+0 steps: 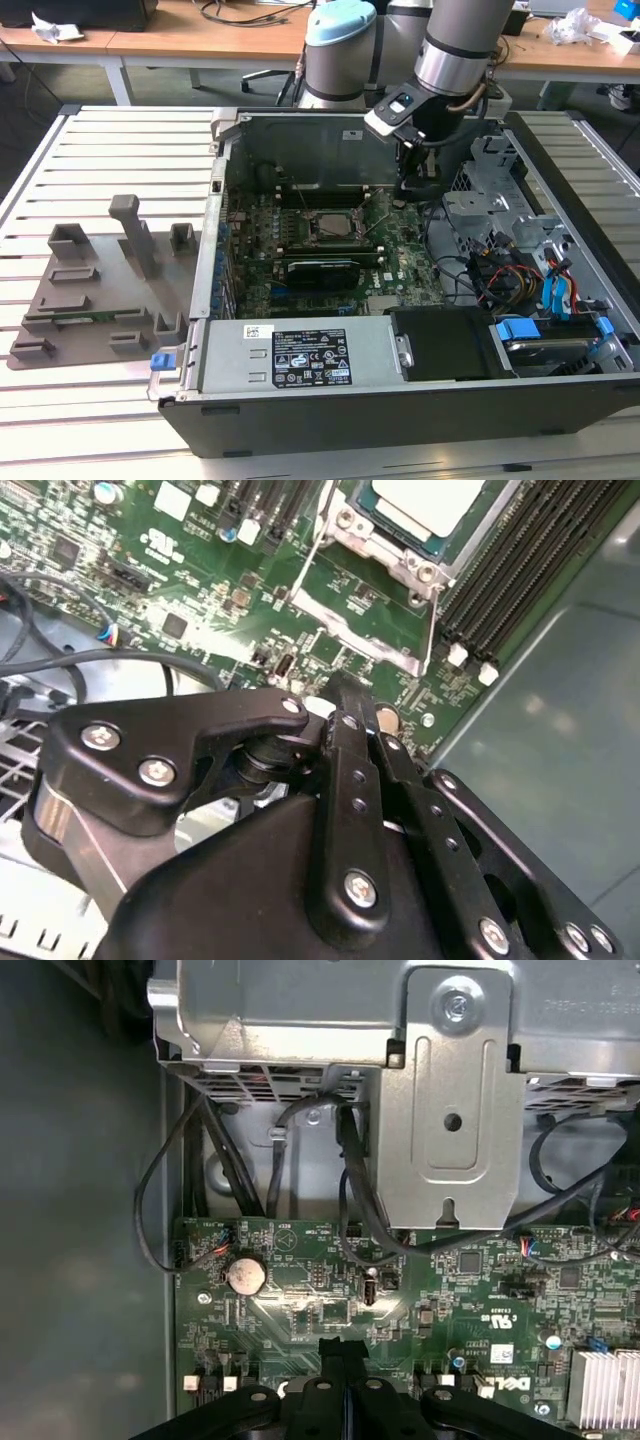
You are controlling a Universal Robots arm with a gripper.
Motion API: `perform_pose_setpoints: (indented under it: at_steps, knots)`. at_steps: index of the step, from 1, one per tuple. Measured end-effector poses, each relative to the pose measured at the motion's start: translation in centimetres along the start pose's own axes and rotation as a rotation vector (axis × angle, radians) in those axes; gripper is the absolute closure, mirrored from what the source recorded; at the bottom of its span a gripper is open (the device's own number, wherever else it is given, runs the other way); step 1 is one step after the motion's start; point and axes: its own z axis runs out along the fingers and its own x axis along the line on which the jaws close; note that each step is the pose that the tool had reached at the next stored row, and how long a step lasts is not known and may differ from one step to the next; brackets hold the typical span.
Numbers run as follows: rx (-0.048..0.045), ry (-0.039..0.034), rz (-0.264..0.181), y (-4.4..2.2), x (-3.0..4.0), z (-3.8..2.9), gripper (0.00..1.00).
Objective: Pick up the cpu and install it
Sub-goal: 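Close the cpu cover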
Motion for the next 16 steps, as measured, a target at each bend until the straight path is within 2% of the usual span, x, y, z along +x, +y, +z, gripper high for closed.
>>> perform_pose_setpoints:
  at_steps: [2, 4, 8, 12, 16]
  knots:
    - [-0.0002, 0.0196, -0.001, -0.05, 0.0, 0.17, 0.89]
    - [-0.0005, 0.0265, -0.002, -0.09, -0.01, 0.43, 0.89]
    - [-0.0004, 0.0277, -0.002, -0.27, -0.15, 1.33, 0.89]
    - [-0.0009, 0.0279, -0.002, -1.12, -0.15, 1.41, 0.89]
    - [-0.001, 0.0279, -0.002, -1.17, -0.14, 1.41, 0.89]
